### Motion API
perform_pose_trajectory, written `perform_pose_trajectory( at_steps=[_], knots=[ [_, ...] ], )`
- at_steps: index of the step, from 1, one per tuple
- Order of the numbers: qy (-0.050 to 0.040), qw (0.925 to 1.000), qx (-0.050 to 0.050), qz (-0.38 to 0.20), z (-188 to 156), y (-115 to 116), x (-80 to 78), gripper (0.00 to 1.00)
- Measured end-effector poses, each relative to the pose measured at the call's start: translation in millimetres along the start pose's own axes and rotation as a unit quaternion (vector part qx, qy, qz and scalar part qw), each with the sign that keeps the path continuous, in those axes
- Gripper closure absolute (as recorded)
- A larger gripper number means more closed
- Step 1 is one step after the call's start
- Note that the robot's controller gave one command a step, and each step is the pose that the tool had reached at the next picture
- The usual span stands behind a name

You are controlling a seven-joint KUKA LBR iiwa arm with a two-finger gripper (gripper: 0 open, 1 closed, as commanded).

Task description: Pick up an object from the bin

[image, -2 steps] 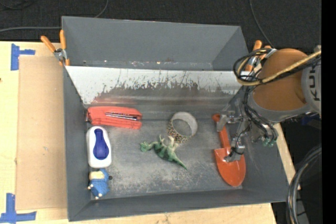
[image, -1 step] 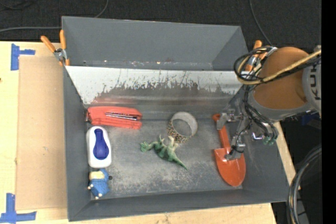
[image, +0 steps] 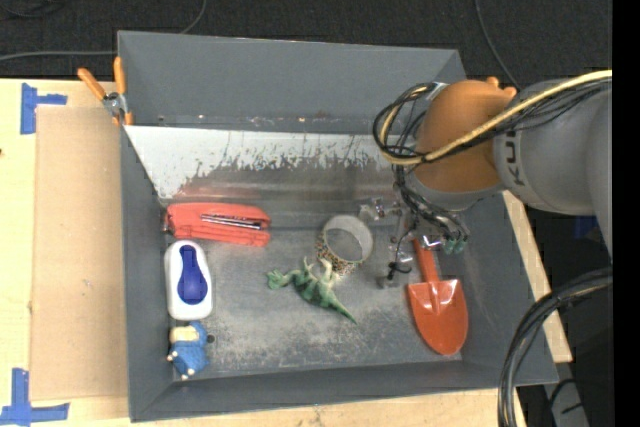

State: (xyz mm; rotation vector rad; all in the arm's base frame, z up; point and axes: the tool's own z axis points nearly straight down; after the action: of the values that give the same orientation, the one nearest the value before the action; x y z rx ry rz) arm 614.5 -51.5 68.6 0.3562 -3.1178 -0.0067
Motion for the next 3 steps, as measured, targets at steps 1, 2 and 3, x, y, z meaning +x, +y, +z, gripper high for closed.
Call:
perform_pose_trajectory(
  at_steps=[1,2,3],
  knots=[
    [-0.0013,0.9877,0.004,-0.156,-72,-85,64.8,0.0],
    [-0.0009,0.9698,-0.001,-0.244,-30,39,8.7,0.0],
    [0.0006,0.9267,0.002,-0.376,-8,-57,70.6,0.0]
  ],
)
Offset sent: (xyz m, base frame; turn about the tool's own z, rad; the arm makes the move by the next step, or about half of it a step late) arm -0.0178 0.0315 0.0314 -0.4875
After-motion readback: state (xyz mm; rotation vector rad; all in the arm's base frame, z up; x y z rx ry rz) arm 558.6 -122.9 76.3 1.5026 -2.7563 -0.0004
